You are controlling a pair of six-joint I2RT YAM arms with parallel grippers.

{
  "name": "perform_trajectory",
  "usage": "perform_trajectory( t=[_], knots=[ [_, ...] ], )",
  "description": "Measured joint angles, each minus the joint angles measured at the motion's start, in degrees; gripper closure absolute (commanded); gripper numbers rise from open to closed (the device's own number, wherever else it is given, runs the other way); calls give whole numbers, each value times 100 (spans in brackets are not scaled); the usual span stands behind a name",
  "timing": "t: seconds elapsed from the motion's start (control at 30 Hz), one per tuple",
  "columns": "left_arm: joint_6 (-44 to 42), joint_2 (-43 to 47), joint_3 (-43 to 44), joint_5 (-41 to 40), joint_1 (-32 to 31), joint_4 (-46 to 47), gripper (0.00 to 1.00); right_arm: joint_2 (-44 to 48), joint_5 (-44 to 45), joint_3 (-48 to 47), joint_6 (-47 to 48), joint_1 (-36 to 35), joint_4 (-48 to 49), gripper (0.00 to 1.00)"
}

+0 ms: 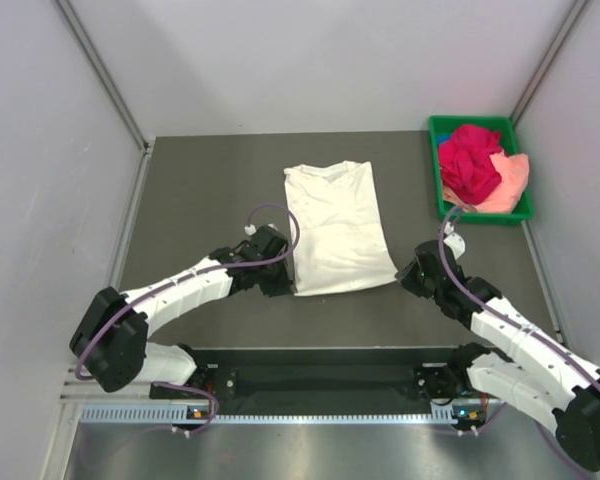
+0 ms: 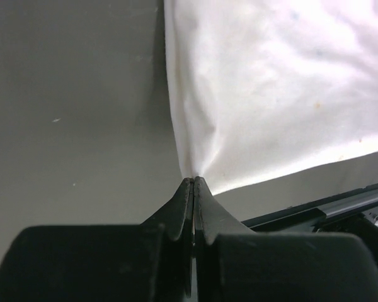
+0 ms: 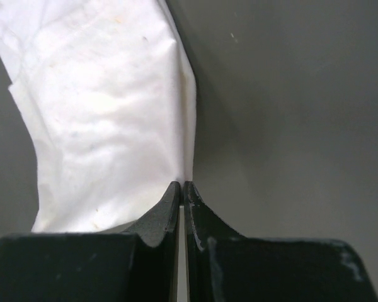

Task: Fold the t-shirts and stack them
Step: Fold the tshirt

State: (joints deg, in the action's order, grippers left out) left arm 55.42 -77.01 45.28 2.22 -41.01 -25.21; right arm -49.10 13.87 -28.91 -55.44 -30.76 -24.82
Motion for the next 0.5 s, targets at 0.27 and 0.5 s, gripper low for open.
perform_trajectory(
  t=[0.27,0.5],
  knots=[
    [-190,-367,1027,-179,275,-356,100,-586,299,-1141,483,50,-144,100],
    [-540,-1165,2177,-166,992,-501,100,-1838,345,-2490,1091,396,-83,100]
  ],
)
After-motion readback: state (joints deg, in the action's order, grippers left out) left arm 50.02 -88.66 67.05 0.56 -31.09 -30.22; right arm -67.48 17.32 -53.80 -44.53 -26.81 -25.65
